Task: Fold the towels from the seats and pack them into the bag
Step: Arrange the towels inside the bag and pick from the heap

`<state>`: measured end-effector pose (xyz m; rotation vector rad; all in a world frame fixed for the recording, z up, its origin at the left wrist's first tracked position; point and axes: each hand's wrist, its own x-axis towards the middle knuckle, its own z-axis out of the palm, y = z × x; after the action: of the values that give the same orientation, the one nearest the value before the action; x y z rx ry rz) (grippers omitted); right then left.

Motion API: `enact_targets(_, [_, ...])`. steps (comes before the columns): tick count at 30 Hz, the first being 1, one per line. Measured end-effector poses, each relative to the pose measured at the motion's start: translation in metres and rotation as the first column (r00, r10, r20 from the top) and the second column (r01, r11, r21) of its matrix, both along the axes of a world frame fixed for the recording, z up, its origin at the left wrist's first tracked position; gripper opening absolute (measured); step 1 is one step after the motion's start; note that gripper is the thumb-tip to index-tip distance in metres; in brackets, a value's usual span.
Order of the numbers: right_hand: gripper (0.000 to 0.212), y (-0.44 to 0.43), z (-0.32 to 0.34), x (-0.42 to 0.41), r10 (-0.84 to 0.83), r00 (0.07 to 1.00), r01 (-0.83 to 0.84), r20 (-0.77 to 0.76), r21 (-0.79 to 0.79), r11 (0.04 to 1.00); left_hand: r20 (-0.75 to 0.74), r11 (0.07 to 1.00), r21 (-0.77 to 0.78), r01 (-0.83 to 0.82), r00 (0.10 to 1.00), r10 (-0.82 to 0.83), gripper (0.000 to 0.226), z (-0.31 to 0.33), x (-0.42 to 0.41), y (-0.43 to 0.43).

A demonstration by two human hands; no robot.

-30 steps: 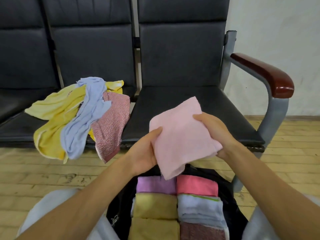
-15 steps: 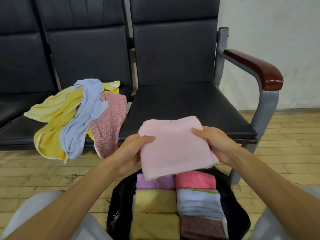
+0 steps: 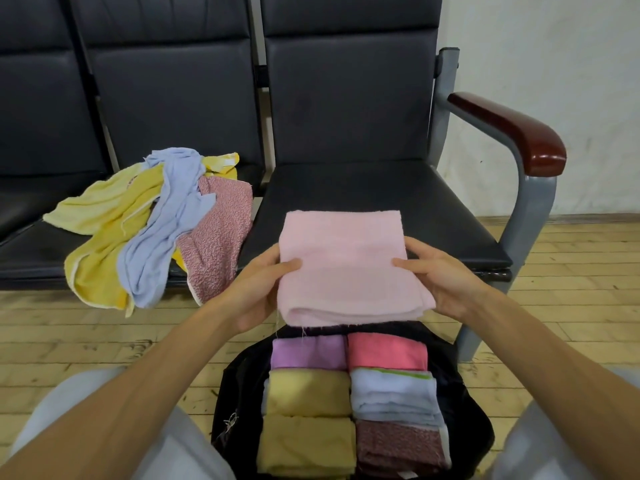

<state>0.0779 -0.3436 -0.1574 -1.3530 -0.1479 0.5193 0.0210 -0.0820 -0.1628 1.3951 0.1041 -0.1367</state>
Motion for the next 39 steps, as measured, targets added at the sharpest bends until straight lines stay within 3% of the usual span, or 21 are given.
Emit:
enact_targets(5, [0.028, -0.002, 0.000, 0.003, -0.071, 0.998, 0.071, -0.002, 0.033, 0.997, 0.008, 0.996, -0.092, 0.011, 1.000, -0.010, 0.041, -0.003, 0.003, 0.001])
enact_targets(8, [0.027, -0.005, -0.005, 0.008, -0.106, 0.988, 0.111, -0.113, 0.045, 0.993, -0.073, 0.997, -0.072, -0.004, 0.997, -0.001, 0.038, -0.011, 0.006, 0.005])
enact_targets(12, [0.052, -0.007, -0.012, 0.011, -0.063, 0.986, 0.052, -0.152, -0.071, 0.996, -0.121, 0.998, -0.067, 0.014, 0.992, -0.022, 0.017, -0.010, 0.006, 0.003])
enact_targets(15, [0.053, -0.004, -0.013, 0.009, -0.036, 0.993, 0.023, -0.109, -0.116, 0.993, -0.115, 0.998, 0.023, 0.065, 0.991, -0.062, 0.023, -0.012, 0.006, 0.002])
enact_targets(18, [0.054, -0.005, -0.015, 0.011, -0.041, 0.995, 0.029, -0.093, -0.131, 0.991, -0.059, 0.995, 0.058, 0.082, 0.995, -0.079, 0.009, -0.014, 0.006, 0.001])
enact_targets(23, [0.014, -0.006, -0.019, 0.013, 0.009, 0.999, -0.014, -0.042, -0.119, 0.993, -0.014, 0.996, 0.085, 0.023, 1.000, -0.022, 0.058, -0.016, 0.006, -0.001])
enact_targets(24, [0.023, -0.006, -0.021, 0.015, 0.021, 0.999, -0.026, -0.039, -0.110, 0.994, -0.016, 0.995, 0.098, 0.013, 1.000, -0.012, 0.061, -0.016, 0.006, -0.001])
enact_targets(27, [0.054, -0.006, -0.025, 0.015, 0.061, 0.998, -0.063, -0.013, -0.218, 0.974, -0.040, 0.988, 0.155, 0.014, 0.999, -0.008, 0.037, -0.018, 0.008, -0.001])
enact_targets(29, [0.046, -0.003, -0.025, 0.012, 0.078, 0.997, -0.073, 0.008, -0.269, 0.960, -0.040, 0.979, 0.206, 0.008, 0.999, 0.000, 0.025, -0.022, 0.007, -0.002])
enact_targets(33, [0.033, 0.002, -0.030, 0.007, 0.040, 0.999, -0.034, 0.014, -0.284, 0.958, -0.050, 0.945, 0.326, 0.017, 0.999, -0.001, 0.029, -0.031, 0.000, -0.004])
enact_targets(36, [0.026, 0.012, -0.039, -0.001, 0.125, 0.992, -0.120, -0.013, -0.393, 0.911, -0.140, 0.957, 0.291, 0.012, 0.990, 0.030, 0.025, -0.045, -0.004, -0.003])
enact_targets(39, [0.026, 0.024, -0.049, -0.005, 0.165, 0.985, -0.170, -0.049, -0.407, 0.897, -0.250, 0.975, 0.199, -0.098, 0.957, 0.147, 0.028, -0.067, -0.006, -0.001])
